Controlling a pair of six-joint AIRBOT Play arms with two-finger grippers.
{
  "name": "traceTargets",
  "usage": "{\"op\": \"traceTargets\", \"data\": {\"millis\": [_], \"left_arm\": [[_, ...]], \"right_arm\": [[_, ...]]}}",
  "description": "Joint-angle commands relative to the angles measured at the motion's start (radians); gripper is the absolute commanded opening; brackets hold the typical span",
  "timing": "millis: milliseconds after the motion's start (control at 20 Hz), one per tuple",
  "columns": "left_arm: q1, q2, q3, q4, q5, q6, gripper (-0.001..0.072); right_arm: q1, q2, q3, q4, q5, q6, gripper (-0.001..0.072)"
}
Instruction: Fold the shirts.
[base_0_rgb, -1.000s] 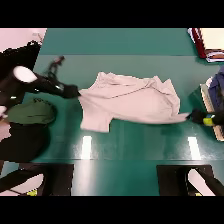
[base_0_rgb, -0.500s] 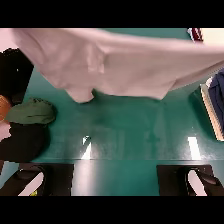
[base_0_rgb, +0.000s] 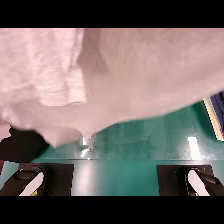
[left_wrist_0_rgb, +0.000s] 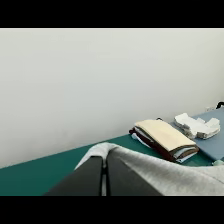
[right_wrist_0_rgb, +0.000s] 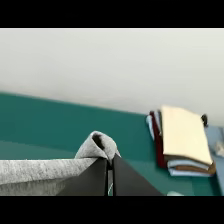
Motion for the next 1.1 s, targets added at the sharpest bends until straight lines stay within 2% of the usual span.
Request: {"op": "traceTargets", "data": {"millis": [0, 250, 450, 550, 700, 850, 950, 1050], "left_arm": [[0.001, -0.045, -0.14, 0.006, -0.055, -0.012, 0.0022], [0.001, -0.289, -0.344, 0.017, -0.243, -0.003, 0.0023], [-0.002, -0.551, -0.423, 0.024, -0.244, 0.023, 0.0024], [-0.002, -0.682, -0.423, 0.021, -0.192, 0.023, 0.0024], [-0.002, -0.814, -0.423, 0.02, 0.026, 0.025, 0.0023], [-0.002, -0.845, -0.423, 0.02, 0.209, 0.067, 0.0023], [0.001, -0.844, -0.41, 0.021, 0.247, 0.104, 0.0023], [0.009, -0.844, -0.385, 0.023, 0.205, 0.102, 0.0024]], "right_arm": [[0.001, -0.156, 0.079, -0.003, 0.209, 0.015, 0.0019], [0.001, -0.372, -0.161, -0.003, 0.243, 0.019, 0.0018], [0.031, -0.566, -0.317, -0.005, 0.189, 0.018, 0.0018], [0.06, -0.674, -0.349, -0.005, 0.114, 0.018, 0.0018], [0.093, -0.811, -0.317, -0.005, -0.032, 0.019, 0.0019], [0.12, -0.912, -0.196, -0.005, -0.098, 0.019, 0.0018], [0.129, -0.944, -0.125, -0.011, -0.116, 0.019, 0.0019], [0.132, -0.949, -0.091, -0.011, -0.11, 0.019, 0.0019]]}}
